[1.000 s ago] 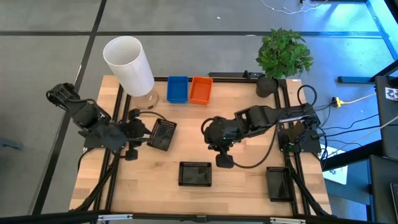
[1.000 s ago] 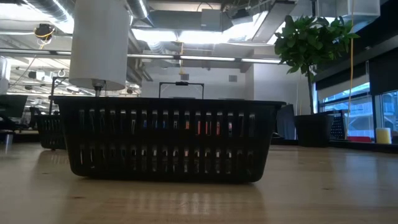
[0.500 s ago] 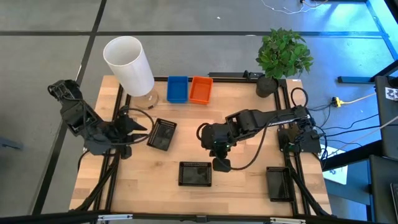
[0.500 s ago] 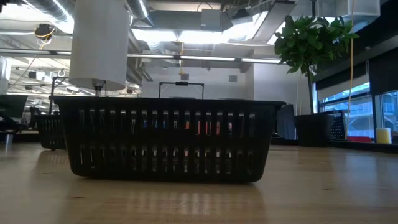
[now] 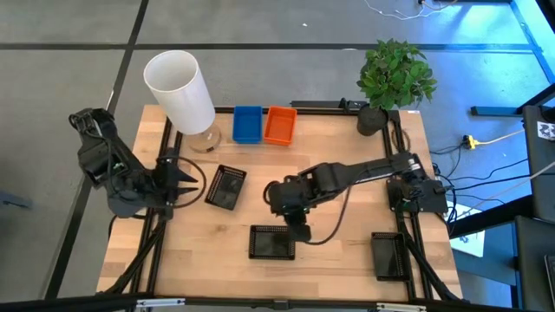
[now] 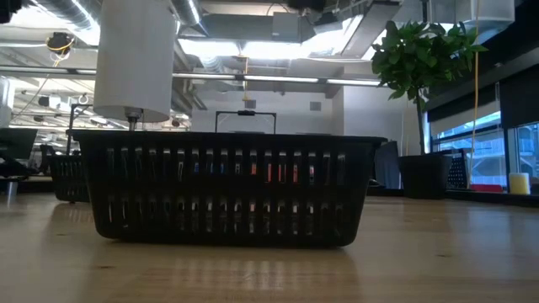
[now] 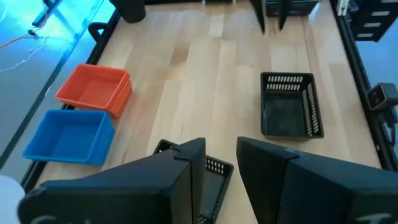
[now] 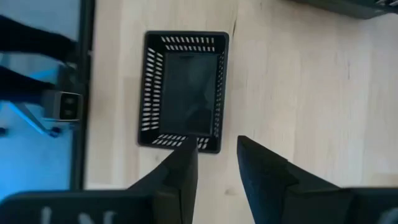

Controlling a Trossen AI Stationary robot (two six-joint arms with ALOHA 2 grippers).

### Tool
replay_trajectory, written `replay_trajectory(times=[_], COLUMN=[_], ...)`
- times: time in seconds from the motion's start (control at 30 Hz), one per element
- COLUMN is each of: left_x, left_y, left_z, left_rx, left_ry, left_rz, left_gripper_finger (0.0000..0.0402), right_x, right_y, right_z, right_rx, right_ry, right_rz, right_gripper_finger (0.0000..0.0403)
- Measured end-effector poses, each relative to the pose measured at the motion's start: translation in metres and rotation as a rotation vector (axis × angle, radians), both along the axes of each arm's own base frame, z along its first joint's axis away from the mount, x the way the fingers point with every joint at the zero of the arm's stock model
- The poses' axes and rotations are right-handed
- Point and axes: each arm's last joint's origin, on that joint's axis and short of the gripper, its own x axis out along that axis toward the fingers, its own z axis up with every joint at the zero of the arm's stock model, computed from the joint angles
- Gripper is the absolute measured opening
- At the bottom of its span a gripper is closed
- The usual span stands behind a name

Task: Stack baskets by color
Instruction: Stack the bottom black basket on top of the black basket on the table

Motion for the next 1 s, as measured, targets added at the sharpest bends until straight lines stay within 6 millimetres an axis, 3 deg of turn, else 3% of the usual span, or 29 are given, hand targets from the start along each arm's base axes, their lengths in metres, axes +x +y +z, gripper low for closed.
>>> replay_trajectory(times=[0.27,0.5,0.7,1.0], left_x=[-0.013,-0.018,-0.018,-0.018], left_y=[0.008,0.013,0.013,0.013], left_z=[0.005,0.006,0.006,0.005], left_rx=[-0.026,-0.031,-0.032,-0.030], left_ry=[-0.020,-0.026,-0.020,-0.018], left_rz=[-0.042,-0.048,-0.053,-0.053], left_gripper_finger=[0.0084,0.0084,0.0084,0.0084], right_x=[0.036,0.051,0.056,0.058], right_y=[0.009,0.013,0.012,0.008], right_z=[-0.053,-0.097,-0.115,-0.115], right_rx=[-0.028,-0.045,-0.055,-0.057], right_ry=[0.022,0.121,0.151,0.147], right_rz=[0.051,0.058,0.063,0.065], right_gripper_finger=[0.0114,0.0114,0.0114,0.0113])
